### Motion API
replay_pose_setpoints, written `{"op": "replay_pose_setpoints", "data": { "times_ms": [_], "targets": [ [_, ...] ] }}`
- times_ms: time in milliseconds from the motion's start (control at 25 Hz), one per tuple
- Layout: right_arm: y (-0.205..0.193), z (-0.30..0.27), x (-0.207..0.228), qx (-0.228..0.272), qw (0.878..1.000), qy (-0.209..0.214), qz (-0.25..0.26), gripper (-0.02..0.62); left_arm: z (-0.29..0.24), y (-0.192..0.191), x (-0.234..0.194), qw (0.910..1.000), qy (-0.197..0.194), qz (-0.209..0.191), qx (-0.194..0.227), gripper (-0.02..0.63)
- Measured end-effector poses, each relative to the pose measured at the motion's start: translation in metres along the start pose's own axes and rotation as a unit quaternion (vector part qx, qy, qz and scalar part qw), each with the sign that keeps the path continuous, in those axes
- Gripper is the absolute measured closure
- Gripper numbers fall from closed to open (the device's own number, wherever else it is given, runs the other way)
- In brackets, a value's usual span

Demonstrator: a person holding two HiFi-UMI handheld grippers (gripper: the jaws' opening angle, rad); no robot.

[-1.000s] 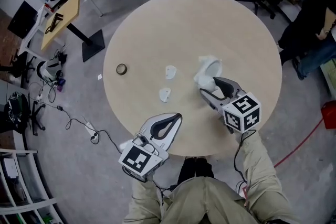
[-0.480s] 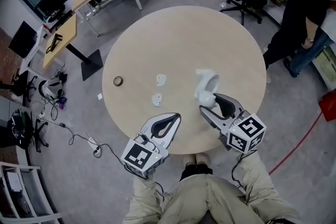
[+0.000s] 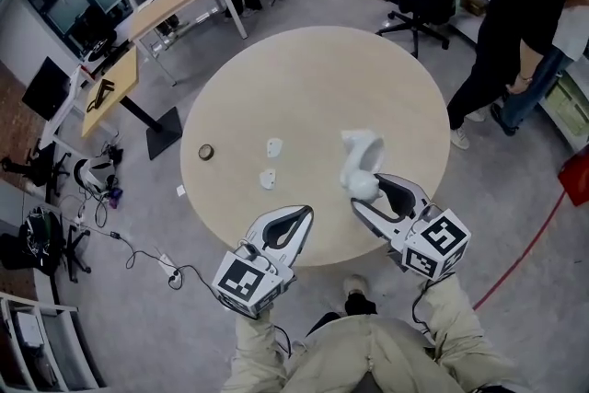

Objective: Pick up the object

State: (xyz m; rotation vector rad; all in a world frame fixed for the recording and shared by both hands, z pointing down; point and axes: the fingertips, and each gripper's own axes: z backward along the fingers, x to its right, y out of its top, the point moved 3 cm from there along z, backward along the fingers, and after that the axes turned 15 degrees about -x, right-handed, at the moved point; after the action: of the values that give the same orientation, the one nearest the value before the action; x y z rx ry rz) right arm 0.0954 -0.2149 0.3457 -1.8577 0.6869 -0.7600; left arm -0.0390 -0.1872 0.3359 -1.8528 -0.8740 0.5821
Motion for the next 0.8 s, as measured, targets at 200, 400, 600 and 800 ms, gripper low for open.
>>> {"op": "replay_pose_setpoints", "data": {
  "times_ms": [200,400,600,800],
  "targets": [
    [0.003,0.032,-0.025,0.021,1.000,-0.009,0.005,0.351,0.018,0.006,0.028,0.9998,-0.010,-0.013,0.008,0.600],
    [-0.003,0.061,-0.069,0.034,0.999,-0.014,0.017,0.351,0.051,-0.001,0.065,0.9994,-0.017,-0.028,0.012,0.600],
    [-0.020,0.085,-0.131,0.049,0.998,-0.011,0.024,0.351,0.102,-0.025,0.102,0.9993,-0.015,-0.028,0.019,0.600],
    [-0.038,0.110,-0.189,0.061,0.998,-0.007,0.025,0.351,0.146,-0.047,0.140,0.9992,-0.012,-0.027,0.027,0.600]
  ]
}}
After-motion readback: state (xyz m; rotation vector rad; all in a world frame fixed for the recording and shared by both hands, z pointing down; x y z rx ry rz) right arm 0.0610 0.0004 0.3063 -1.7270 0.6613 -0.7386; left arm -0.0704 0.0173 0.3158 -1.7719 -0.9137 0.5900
